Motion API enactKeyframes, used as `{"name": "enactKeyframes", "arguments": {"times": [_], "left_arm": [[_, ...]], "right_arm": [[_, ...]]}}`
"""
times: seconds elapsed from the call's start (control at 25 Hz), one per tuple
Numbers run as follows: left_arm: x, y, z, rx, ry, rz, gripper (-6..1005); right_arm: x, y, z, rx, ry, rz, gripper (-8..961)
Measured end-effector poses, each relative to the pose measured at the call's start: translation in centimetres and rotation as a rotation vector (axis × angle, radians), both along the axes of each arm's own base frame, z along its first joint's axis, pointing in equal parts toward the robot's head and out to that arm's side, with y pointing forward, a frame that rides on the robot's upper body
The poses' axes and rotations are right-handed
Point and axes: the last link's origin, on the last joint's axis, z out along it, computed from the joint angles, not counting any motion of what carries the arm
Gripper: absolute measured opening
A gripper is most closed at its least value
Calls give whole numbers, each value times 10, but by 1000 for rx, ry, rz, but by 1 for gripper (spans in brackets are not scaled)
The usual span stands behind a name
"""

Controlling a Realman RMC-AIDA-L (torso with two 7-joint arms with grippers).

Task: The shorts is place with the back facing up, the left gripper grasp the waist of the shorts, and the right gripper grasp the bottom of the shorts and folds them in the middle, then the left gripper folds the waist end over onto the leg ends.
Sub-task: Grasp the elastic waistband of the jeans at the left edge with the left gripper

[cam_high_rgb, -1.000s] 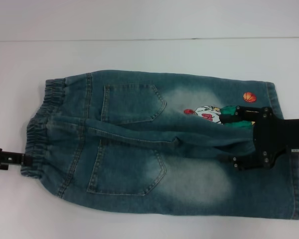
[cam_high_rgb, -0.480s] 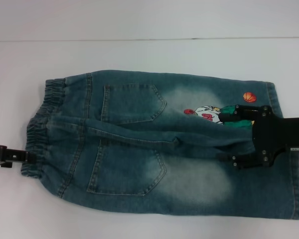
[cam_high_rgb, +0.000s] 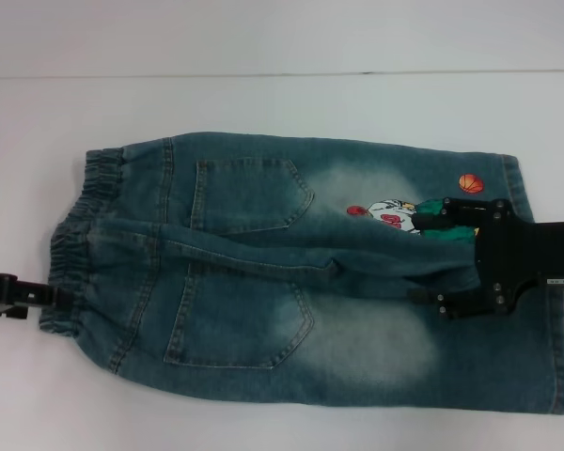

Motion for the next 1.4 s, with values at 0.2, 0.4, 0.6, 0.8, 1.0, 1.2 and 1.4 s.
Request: {"name": "enactKeyframes", "arguments": {"times": [0.2, 0.4, 0.6, 0.8, 1.0, 1.2, 1.4], "left_arm": [[0, -1, -3, -23, -1, 13, 872], [0, -1, -3, -22, 0, 14, 872], [1, 0, -4, -25, 5, 11, 872], [1, 0, -6, -33, -2, 12, 872], [2, 1, -7, -36, -5, 11, 872], [2, 2, -8, -35, -5, 11, 872], [3, 2, -8, -37, -3, 11, 872]], "right_arm": [[0, 0, 0, 1, -1, 0, 876], [0, 0, 0, 4, -3, 8, 877], [0, 0, 0, 4, -3, 8, 878], [0, 0, 0, 4, -2, 7, 877], [0, 0, -1, 3, -2, 7, 876], [0, 0, -1, 4, -2, 8, 876], [0, 0, -1, 4, -3, 10, 877]]}}
